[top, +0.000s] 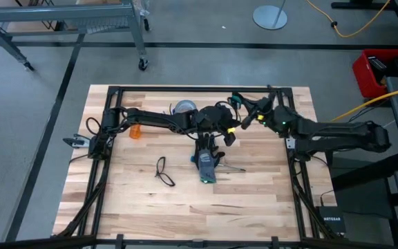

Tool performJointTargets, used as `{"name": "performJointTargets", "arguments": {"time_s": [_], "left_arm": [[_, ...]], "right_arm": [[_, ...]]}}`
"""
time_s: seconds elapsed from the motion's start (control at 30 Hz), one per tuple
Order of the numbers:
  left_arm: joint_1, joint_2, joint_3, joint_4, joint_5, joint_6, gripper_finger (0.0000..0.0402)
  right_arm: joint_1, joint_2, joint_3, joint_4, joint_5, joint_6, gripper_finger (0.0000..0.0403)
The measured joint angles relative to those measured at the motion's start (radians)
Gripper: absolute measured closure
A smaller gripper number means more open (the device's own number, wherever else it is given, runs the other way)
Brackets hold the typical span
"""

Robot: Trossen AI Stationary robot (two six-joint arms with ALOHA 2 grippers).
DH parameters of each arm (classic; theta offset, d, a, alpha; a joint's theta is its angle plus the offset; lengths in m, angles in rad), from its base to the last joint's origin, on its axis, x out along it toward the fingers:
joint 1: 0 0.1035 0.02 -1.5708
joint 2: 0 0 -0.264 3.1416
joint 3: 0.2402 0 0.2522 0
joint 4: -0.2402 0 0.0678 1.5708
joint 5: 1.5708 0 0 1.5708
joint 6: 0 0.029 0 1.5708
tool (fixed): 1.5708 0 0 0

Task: Coil cords
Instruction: Coil the green wire on the black spool

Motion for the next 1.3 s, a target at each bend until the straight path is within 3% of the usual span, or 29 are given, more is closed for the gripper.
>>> {"name": "performJointTargets", "arguments": {"time_s": [0.27, 0.53, 0.83, 1.3], "left_arm": [[0.0, 0.002, -0.001, -0.003, 0.016, 0.0, 0.04], [-0.001, 0.002, -0.001, -0.021, 0.016, 0.001, 0.04], [0.006, 0.002, -0.001, -0.031, 0.015, 0.001, 0.04], [0.036, -0.009, -0.001, -0.116, 0.032, -0.013, 0.04]], "right_arm": [[-0.001, 0.078, 0.001, -0.056, -0.095, 0.0, 0.0402], [-0.001, 0.072, 0.002, -0.222, -0.111, 0.0, 0.0402], [-0.001, 0.072, 0.002, -0.306, -0.28, 0.029, 0.0402], [-0.001, -0.01, 0.002, -0.54, -0.363, 0.106, 0.0402]]}}
